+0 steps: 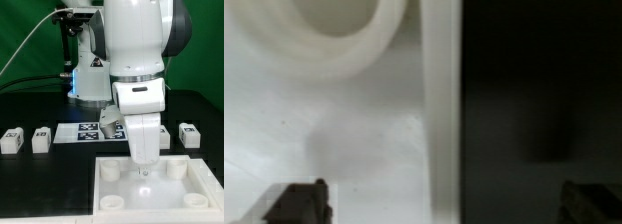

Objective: Assemble one leg

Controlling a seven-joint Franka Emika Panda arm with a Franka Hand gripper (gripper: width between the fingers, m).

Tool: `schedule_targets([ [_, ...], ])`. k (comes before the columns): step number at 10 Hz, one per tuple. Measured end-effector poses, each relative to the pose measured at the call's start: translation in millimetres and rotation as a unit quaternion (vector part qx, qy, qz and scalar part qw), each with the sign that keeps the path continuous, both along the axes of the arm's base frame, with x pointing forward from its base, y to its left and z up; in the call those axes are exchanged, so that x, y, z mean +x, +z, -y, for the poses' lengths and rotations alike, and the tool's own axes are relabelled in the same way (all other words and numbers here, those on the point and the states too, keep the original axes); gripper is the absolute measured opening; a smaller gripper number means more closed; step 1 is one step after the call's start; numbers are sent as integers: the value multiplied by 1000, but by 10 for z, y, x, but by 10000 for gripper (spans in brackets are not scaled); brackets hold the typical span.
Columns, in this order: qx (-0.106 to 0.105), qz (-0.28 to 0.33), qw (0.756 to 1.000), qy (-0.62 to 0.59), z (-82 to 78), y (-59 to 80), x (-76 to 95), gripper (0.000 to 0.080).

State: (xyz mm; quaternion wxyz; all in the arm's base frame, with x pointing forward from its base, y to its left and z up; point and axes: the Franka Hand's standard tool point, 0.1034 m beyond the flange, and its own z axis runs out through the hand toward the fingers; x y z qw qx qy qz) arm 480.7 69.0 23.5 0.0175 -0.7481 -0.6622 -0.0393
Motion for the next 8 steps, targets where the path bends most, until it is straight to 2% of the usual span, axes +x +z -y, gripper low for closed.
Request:
schedule_targets([
  [2, 3, -9, 992, -129, -169, 195, -154, 649],
  [3, 4, -11, 983, -183, -301, 322, -187, 649],
  [4, 13, -15, 961, -276, -504, 444, -215, 649],
  [5, 20, -23, 937, -348, -729, 481, -326, 649],
  [6, 25, -26, 918, -396, -876, 528, -353, 649],
  [8, 35, -36, 868, -494, -1015, 488, -411, 649],
])
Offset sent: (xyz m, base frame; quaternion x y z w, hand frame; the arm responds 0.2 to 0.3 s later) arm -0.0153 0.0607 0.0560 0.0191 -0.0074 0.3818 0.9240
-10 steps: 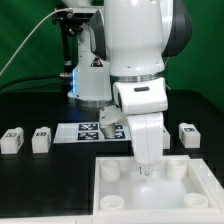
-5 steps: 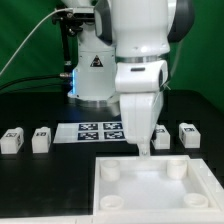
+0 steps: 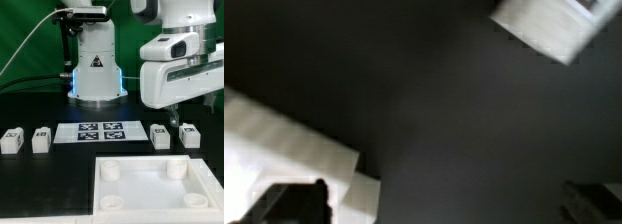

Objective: Assemble one leg

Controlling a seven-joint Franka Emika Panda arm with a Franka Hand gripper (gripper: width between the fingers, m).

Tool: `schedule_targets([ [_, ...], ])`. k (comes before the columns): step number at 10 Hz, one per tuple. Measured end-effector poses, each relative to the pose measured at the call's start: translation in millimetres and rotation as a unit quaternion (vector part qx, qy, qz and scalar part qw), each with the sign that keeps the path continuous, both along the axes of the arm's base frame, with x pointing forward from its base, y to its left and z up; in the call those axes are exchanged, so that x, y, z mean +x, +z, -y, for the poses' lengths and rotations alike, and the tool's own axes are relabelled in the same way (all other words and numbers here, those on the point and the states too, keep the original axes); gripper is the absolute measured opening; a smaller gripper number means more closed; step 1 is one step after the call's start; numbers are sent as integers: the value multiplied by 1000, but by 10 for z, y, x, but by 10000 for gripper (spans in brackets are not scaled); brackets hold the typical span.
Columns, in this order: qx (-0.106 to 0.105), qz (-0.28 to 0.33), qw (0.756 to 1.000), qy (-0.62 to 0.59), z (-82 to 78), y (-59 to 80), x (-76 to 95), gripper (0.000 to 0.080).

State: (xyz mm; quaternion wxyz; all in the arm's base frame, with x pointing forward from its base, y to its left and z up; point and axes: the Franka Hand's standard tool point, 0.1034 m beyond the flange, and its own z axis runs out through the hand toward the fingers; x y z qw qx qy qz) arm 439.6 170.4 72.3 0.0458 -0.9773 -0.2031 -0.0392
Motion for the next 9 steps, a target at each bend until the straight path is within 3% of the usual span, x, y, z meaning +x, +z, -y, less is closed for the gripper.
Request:
schedule_targets([
  [3, 19, -21, 988, -151, -20, 0, -7, 649],
  [5, 24, -49, 967, -250, -98, -100, -164, 649],
  [7, 14, -70, 967, -246, -168, -160, -296, 649],
  [9, -14, -137, 962, -234, -144, -297, -418, 649],
])
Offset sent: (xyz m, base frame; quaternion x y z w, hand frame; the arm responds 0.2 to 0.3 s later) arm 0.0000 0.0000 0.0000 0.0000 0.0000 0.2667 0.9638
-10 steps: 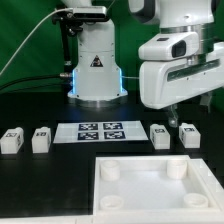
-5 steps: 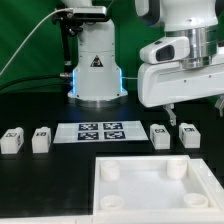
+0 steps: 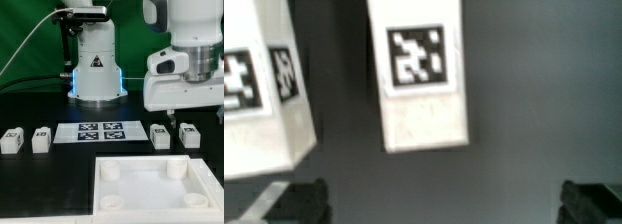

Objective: Assemble one leg

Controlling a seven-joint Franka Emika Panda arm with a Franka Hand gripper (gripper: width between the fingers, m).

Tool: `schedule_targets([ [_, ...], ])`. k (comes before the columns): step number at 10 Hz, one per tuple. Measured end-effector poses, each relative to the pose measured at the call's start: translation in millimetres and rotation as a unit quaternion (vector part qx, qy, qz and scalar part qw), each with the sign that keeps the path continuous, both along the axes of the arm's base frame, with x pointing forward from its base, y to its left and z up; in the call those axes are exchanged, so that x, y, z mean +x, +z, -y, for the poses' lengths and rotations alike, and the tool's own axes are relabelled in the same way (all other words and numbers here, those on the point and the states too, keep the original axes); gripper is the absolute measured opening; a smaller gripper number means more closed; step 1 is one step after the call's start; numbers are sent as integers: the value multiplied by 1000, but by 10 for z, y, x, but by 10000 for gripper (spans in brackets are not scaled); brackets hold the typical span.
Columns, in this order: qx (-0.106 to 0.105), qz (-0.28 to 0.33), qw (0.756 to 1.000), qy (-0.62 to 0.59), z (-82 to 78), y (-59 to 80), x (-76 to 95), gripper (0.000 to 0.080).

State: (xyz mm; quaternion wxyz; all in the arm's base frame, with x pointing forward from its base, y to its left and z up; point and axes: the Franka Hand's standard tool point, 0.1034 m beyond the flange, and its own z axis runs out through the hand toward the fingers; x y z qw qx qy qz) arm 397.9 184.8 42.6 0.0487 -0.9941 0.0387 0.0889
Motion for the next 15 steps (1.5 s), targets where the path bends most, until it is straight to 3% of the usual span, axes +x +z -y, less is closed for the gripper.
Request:
schedule_targets([
  [3, -4, -121, 993, 11, -9, -40, 31, 649],
  [7, -5, -291, 956, 28, 33, -22, 7, 649],
  [9, -3, -296, 955, 28, 13, -66, 54, 649],
  [11, -16, -313, 950, 18, -35, -162, -134, 649],
  [15, -16, -336, 942, 7, -92, -264, -330, 649],
])
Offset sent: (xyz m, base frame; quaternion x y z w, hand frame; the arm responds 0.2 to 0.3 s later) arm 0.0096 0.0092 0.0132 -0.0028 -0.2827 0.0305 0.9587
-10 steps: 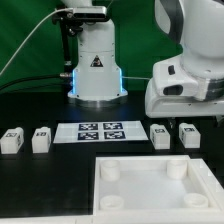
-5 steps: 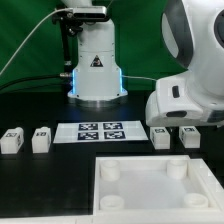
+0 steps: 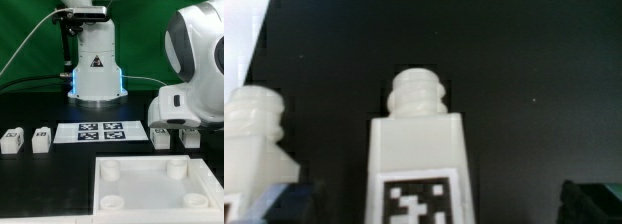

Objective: Assemble one leg

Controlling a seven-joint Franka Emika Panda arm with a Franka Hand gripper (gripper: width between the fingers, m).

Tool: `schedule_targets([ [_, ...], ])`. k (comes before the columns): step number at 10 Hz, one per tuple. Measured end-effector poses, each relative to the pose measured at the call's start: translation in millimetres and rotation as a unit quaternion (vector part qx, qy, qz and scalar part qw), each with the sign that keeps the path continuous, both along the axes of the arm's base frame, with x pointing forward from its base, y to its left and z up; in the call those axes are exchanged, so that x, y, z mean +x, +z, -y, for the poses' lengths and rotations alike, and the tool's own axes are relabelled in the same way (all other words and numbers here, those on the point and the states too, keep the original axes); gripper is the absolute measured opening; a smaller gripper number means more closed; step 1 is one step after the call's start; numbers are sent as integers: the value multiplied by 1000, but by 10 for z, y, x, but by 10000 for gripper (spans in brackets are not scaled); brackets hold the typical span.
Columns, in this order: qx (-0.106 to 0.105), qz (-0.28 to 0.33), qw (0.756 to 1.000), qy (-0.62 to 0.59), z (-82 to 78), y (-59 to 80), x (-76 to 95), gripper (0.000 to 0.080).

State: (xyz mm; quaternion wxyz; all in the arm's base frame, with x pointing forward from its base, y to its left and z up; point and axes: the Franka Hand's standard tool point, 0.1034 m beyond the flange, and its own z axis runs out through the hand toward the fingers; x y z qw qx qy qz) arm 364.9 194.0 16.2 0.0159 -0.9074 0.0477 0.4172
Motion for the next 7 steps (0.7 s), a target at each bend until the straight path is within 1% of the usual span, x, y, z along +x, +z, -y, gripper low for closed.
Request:
schedule_targets([
  [1, -4, -5, 1000, -4, -29, -24, -19, 649],
  [3, -4, -6, 1000, -6, -35, -35, -7, 649],
  [5, -4, -6, 1000, -6, -35, -38, -9, 381],
  [6, -4, -6, 1000, -6, -35, -38, -9, 286],
  [7, -4, -6, 1000, -6, -35, -38, -9, 286],
])
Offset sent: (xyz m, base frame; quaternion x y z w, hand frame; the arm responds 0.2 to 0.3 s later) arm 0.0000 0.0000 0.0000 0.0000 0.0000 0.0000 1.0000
